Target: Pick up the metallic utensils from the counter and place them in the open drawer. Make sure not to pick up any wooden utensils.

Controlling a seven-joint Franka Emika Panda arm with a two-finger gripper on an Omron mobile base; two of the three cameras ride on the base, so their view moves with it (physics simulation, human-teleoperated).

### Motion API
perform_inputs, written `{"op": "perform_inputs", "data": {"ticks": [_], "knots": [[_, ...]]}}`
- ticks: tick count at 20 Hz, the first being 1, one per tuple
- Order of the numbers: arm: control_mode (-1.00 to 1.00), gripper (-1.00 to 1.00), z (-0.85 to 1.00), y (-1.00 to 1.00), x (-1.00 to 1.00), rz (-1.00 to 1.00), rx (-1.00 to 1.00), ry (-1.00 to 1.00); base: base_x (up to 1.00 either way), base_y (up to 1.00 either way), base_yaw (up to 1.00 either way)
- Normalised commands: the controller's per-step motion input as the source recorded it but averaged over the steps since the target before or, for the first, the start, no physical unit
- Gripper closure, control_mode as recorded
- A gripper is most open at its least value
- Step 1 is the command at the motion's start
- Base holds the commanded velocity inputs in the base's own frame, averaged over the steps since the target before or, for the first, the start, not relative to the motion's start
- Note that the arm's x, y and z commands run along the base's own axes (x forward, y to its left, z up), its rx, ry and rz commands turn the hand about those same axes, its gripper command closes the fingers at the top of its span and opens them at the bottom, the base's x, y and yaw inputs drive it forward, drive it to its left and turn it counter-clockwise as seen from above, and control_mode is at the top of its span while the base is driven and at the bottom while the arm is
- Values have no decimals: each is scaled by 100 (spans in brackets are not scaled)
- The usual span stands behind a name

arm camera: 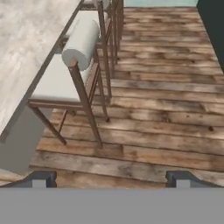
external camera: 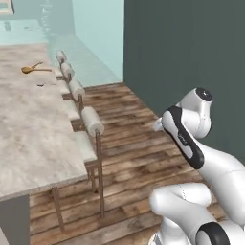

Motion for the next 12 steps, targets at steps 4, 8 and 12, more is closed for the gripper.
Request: {"op": "perform_inputs", "data": {"ticks": [4, 8, 12], "knots": [[100, -100, 0, 0, 0, 0, 0, 0, 99, -100, 37], [100, -100, 0, 0, 0, 0, 0, 0, 94, -86, 53], [100, -100, 0, 0, 0, 0, 0, 0, 83, -52, 72]]}}
